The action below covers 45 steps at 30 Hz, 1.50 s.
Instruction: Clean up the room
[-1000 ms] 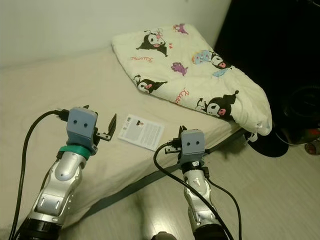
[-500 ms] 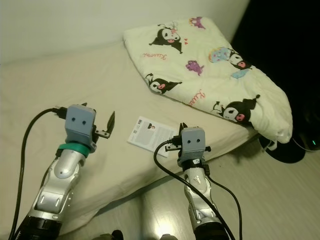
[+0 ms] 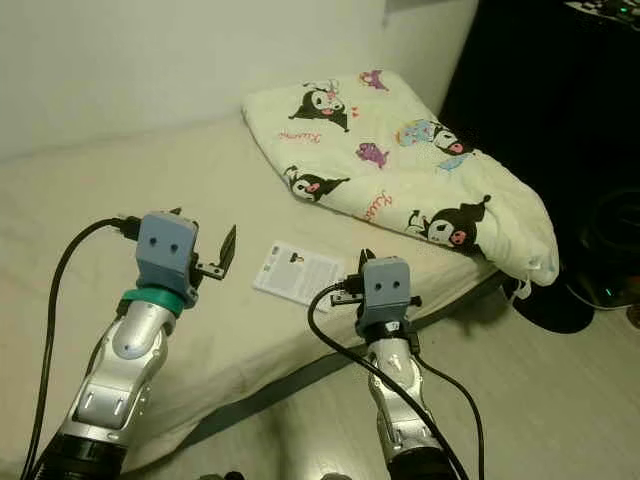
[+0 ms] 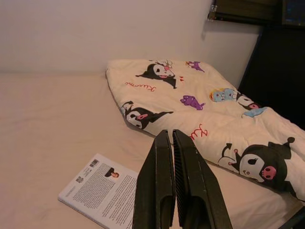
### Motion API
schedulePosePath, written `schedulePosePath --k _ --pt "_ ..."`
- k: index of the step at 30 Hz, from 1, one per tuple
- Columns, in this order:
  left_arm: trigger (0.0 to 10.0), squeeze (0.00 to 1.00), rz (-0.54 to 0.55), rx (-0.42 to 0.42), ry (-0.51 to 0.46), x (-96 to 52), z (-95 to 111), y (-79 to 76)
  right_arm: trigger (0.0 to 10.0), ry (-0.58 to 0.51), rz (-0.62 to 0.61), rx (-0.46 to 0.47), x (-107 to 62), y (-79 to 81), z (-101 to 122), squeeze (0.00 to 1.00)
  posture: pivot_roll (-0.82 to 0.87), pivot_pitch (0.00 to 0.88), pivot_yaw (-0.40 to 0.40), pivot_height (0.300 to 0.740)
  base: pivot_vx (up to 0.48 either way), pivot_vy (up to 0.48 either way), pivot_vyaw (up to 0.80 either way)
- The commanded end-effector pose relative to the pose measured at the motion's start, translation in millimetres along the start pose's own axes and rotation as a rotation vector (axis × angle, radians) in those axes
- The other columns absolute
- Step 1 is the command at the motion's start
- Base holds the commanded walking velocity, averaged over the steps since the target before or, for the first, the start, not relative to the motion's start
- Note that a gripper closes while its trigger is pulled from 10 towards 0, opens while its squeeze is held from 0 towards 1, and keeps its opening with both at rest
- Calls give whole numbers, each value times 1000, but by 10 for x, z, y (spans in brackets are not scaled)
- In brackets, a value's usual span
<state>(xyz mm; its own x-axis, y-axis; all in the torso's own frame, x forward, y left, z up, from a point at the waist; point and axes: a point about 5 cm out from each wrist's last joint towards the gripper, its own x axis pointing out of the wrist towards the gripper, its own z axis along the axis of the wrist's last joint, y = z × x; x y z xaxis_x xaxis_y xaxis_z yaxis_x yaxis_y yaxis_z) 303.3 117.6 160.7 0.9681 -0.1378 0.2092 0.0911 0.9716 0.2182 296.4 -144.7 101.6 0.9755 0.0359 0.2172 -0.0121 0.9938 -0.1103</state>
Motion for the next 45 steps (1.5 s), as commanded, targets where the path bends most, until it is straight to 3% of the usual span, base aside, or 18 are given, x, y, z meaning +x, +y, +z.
schedulePosePath --k 1,10,45 --pt "10000 0 -12 10 16 -25 -44 -20 10000 28 -9 0 -45 -16 -63 0 -117 60 33 739 0 0 0" --pt "10000 0 -15 10 21 -29 -60 -36 10000 23 -4 -5 -48 -20 -60 0 -118 58 28 729 0 0 0" --pt "10000 0 -32 12 20 1 -75 -86 10000 21 -2 -2 -41 -20 -58 0 -120 59 31 594 0 0 0"
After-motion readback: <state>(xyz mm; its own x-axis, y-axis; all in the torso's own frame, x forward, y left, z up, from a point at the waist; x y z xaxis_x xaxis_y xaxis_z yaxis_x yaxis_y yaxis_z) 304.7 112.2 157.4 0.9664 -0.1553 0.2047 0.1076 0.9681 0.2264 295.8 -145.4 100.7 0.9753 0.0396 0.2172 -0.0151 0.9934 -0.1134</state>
